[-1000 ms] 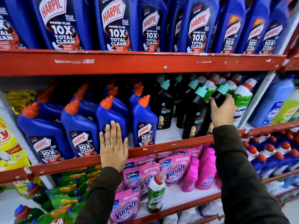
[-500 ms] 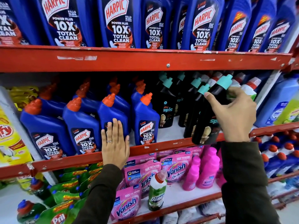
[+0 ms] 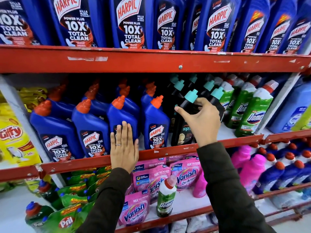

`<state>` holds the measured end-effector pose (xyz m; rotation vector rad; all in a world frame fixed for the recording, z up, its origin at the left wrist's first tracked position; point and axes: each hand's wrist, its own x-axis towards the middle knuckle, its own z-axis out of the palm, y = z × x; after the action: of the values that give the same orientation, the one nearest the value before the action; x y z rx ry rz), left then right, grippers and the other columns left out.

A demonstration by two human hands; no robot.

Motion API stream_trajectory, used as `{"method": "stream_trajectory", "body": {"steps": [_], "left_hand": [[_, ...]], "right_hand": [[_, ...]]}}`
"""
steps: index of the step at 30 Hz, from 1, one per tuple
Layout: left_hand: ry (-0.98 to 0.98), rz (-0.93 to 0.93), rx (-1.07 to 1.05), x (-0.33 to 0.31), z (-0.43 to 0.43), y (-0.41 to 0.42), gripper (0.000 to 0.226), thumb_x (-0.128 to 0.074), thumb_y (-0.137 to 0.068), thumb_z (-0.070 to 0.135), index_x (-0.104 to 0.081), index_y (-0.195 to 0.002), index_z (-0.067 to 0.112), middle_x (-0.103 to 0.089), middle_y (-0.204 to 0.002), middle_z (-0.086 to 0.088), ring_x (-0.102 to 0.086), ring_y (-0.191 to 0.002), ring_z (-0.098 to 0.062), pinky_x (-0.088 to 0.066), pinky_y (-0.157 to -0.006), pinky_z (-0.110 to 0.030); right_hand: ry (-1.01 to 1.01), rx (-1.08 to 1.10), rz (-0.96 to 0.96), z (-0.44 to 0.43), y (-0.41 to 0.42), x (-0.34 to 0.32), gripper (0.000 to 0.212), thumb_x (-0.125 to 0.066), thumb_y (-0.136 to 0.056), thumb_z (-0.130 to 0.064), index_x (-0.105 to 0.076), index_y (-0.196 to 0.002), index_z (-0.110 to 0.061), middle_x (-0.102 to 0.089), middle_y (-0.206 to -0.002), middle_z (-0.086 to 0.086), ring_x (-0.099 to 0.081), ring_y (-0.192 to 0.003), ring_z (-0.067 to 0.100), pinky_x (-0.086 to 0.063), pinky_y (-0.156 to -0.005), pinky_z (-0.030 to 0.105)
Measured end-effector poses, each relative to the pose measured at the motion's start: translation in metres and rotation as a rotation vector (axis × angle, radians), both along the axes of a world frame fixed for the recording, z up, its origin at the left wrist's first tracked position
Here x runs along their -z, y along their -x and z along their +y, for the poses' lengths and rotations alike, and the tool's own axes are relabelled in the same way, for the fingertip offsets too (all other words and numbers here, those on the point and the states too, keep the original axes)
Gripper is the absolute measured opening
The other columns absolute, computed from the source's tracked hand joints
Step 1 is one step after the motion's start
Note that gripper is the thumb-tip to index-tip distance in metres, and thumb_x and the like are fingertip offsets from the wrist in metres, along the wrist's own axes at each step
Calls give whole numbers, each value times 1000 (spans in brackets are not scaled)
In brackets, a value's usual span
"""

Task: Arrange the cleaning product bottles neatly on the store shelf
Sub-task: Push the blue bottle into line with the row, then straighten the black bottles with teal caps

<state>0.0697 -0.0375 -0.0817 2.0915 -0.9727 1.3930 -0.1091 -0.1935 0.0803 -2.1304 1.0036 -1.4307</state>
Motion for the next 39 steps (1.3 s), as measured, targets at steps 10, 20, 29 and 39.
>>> {"method": "stream_trajectory", "body": {"steps": [10, 20, 29, 39], "left_hand": [[-15, 4, -14, 1, 1, 0, 78, -34, -104, 33, 10, -162, 5, 20, -170, -9, 17, -158, -23, 12, -129, -42], [-27, 12, -62, 0, 1, 3, 80, -39, -107, 31, 14, -161, 6, -5, -167, -19, 24, -156, -23, 12, -129, -43], [-53, 35, -108, 0, 1, 3, 64, -39, -108, 31, -17, -159, -2, -24, -163, -23, 25, -156, -23, 11, -129, -43], [-29, 53, -90, -1, 2, 3, 67, -40, -108, 30, -14, -160, -3, -18, -164, -22, 24, -156, -21, 13, -128, -42]], "right_hand": [[25, -97, -20, 1, 7, 14, 78, -79, -76, -64, -60, -135, -17, -60, -133, 3, -57, -124, 22, -50, -103, 37], [-320, -266, 514, 72, 37, 182, 80, -78, -65, -77, -48, -113, -20, -51, -112, 0, -54, -107, 21, -50, -88, 35], [-503, -252, 487, 68, 48, 225, 73, -92, -69, -34, -53, -127, -13, -54, -122, 12, -64, -108, 33, -49, -85, 32], [-203, -280, 115, 46, 88, 159, 63, -82, -75, -50, -55, -125, -22, -50, -116, 1, -59, -108, 22, -59, -91, 42]]}}
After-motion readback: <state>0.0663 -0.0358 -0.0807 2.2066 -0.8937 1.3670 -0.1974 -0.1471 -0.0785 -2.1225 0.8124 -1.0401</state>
